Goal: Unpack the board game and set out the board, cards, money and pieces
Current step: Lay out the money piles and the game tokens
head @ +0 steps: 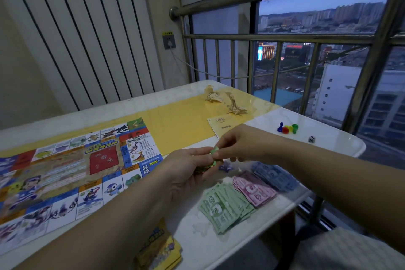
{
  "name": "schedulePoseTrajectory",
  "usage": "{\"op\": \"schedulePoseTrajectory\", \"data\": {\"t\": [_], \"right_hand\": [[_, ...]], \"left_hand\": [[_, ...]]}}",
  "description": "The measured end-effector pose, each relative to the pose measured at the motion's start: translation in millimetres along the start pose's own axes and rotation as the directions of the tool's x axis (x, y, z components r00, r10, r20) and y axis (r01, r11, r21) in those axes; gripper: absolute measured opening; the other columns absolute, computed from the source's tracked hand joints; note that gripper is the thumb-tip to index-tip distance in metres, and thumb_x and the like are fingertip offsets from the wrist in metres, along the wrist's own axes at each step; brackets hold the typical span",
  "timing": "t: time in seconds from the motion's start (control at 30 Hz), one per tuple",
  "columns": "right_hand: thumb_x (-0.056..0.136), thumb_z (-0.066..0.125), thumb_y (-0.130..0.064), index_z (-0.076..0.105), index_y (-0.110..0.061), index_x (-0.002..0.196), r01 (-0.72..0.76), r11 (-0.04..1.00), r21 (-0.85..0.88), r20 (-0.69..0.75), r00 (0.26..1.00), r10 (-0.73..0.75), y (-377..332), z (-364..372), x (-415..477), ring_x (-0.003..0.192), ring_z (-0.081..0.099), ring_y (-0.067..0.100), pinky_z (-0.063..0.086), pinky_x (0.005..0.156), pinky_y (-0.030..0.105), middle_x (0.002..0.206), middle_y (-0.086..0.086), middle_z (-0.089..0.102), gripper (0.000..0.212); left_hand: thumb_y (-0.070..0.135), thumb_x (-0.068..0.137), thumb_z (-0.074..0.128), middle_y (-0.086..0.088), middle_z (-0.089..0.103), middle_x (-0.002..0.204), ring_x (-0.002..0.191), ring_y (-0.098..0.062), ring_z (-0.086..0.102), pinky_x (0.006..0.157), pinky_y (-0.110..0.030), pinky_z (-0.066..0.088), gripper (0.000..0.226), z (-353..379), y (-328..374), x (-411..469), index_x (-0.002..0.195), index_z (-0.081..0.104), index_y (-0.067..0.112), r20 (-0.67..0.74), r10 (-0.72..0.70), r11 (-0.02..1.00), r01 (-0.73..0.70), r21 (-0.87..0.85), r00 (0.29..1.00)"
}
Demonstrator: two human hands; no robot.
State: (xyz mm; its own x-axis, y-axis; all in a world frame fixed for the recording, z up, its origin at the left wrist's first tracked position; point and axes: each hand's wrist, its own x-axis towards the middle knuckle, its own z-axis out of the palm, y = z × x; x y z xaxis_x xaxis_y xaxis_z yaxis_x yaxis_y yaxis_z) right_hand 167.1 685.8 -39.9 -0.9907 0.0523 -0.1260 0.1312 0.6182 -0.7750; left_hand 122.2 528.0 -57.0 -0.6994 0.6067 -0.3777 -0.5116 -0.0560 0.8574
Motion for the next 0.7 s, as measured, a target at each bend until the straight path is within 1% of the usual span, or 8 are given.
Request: {"op": "schedulePoseTrajectory", "data": {"t": [0.03,0.13,0.23,0.33,0.43,0.5,0.6,0.7], "right_hand": [[0.084,0.07,-0.024,0.073,-0.017,0.083,-0.006,0.999,0.034,-0.007,1.0,0.006,-0.2,2.7,1.9,0.06,0.052,0.003,0.041,0.057,0.02,0.067,-0.007,0.064,0.009],[0.086,0.068,-0.022,0.074,-0.011,0.09,-0.048,0.984,0.173,0.006,0.999,0.048,-1.9,8.3,6.6,0.067,0.055,0.008,0.044,0.062,0.023,0.073,-0.003,0.067,0.013],[0.087,0.066,-0.019,0.073,-0.005,0.096,-0.088,0.937,0.338,0.024,0.996,0.085,-6.2,12.0,10.7,0.067,0.051,0.012,0.044,0.062,0.024,0.071,-0.001,0.063,0.018],[0.086,0.067,-0.016,0.071,-0.002,0.102,-0.108,0.933,0.343,0.071,0.994,0.089,-13.2,15.0,12.9,0.066,0.048,0.013,0.044,0.063,0.023,0.073,0.005,0.058,0.022],[0.087,0.066,-0.016,0.073,-0.004,0.097,-0.085,0.968,0.237,0.094,0.993,0.064,-21.7,23.2,14.7,0.067,0.048,0.016,0.043,0.061,0.023,0.071,0.006,0.057,0.017],[0.087,0.066,-0.017,0.073,-0.008,0.091,-0.066,0.98,0.186,0.062,0.997,0.055,-26.3,27.1,16.5,0.069,0.049,0.016,0.043,0.058,0.022,0.072,0.005,0.058,0.012],[0.086,0.068,-0.019,0.072,-0.013,0.085,-0.069,0.983,0.173,0.019,0.998,0.066,-27.3,27.9,19.3,0.074,0.052,0.012,0.043,0.06,0.022,0.076,0.001,0.062,0.008],[0.087,0.067,-0.019,0.072,-0.013,0.083,-0.071,0.98,0.188,0.014,0.997,0.07,-25.3,27.6,19.6,0.071,0.053,0.01,0.043,0.06,0.022,0.07,-0.005,0.065,0.009]], "left_hand": [[-0.015,0.087,0.049,-0.025,0.065,0.093,0.072,-0.023,0.065,0.055,-0.022,0.055,0.03,-2.7,0.0,-0.8,0.116,0.058,-0.009,-0.005,0.014,1.0,-0.014,0.002,1.0],[-0.013,0.087,0.051,-0.023,0.067,0.08,0.058,-0.018,0.067,0.051,-0.018,0.055,0.027,-11.6,0.6,-3.1,0.112,0.059,-0.01,-0.036,0.044,0.999,-0.044,-0.004,0.998],[-0.009,0.089,0.052,-0.017,0.066,0.065,0.061,-0.019,0.059,0.046,-0.016,0.049,0.01,-19.7,2.1,-5.4,0.092,0.062,-0.008,-0.099,0.067,0.998,-0.066,0.008,0.993],[-0.004,0.09,0.053,-0.013,0.065,0.059,0.059,-0.018,0.055,0.043,-0.015,0.045,0.012,-27.5,2.9,-6.1,0.08,0.061,-0.003,-0.141,0.095,0.995,-0.093,0.022,0.985],[0.0,0.091,0.054,-0.014,0.065,0.063,0.047,-0.012,0.06,0.042,-0.015,0.049,0.011,-29.2,3.3,-8.8,0.088,0.062,-0.007,-0.137,0.058,0.998,-0.062,-0.028,0.989],[0.003,0.092,0.054,-0.017,0.066,0.068,0.048,-0.014,0.063,0.044,-0.018,0.052,0.014,-29.9,4.4,-10.7,0.093,0.062,-0.009,-0.136,0.02,0.995,-0.033,-0.094,0.99],[0.007,0.096,0.049,-0.022,0.064,0.083,0.067,-0.025,0.065,0.052,-0.028,0.056,0.018,-34.9,7.5,-14.3,0.09,0.058,-0.007,-0.132,-0.072,0.974,0.041,-0.223,0.989],[0.004,0.094,0.048,-0.027,0.061,0.097,0.082,-0.031,0.062,0.06,-0.035,0.055,0.015,-39.2,11.0,-21.4,0.09,0.058,-0.007,-0.083,-0.139,0.953,0.11,-0.284,0.987]]}}
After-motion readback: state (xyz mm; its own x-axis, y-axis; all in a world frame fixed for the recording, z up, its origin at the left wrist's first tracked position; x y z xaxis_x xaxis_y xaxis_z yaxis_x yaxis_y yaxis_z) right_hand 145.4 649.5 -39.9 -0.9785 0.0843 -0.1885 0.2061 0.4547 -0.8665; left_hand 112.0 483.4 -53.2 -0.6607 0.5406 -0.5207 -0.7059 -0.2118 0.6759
